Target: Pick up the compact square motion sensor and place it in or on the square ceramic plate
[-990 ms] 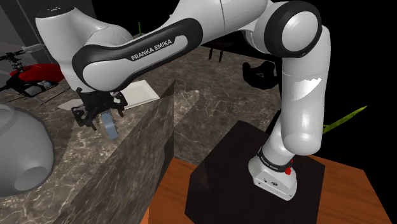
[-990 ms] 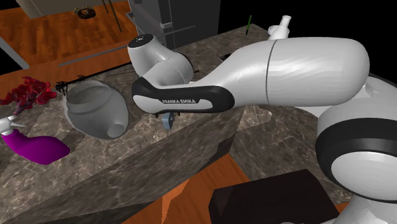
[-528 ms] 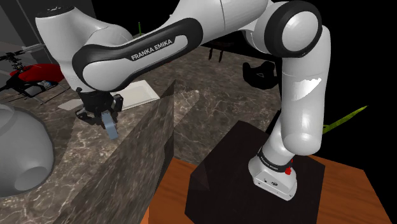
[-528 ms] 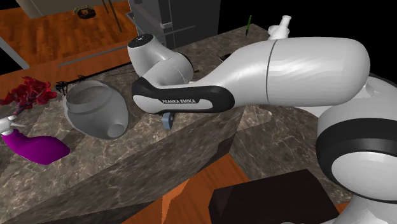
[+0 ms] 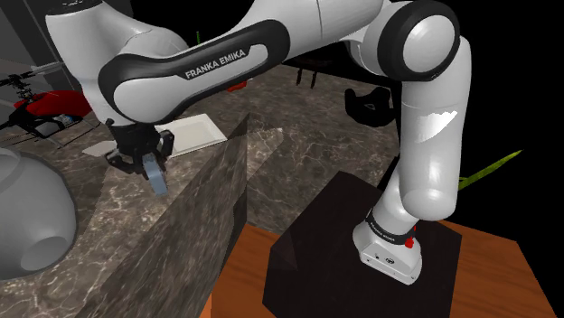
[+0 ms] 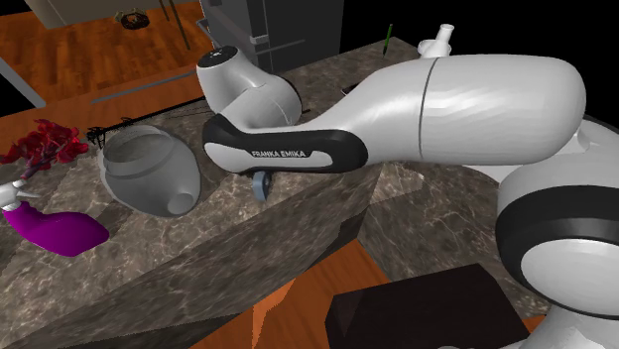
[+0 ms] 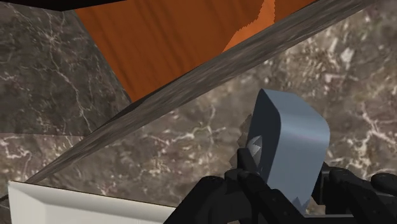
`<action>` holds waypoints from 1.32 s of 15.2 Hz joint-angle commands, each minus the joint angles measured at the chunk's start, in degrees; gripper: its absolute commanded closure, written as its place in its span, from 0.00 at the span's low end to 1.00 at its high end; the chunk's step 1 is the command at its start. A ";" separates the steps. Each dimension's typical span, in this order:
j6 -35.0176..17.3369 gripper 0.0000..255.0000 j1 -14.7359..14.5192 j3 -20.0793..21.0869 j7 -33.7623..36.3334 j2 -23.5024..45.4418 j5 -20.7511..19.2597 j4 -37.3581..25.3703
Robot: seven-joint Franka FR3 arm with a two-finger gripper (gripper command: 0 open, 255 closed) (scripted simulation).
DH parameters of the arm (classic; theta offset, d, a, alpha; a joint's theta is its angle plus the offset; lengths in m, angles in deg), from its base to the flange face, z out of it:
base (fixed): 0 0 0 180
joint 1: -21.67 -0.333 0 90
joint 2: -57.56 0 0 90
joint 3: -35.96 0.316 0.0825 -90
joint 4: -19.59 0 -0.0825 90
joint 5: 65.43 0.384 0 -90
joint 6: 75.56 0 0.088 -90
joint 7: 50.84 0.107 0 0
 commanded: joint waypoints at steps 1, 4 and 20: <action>1.23 1.00 -0.03 0.11 -0.23 -0.28 0.24 -1.00; 3.29 1.00 -0.09 0.29 -0.60 -0.75 0.61 -2.69; 10.88 1.00 3.63 -0.94 -7.76 -1.69 1.93 -10.34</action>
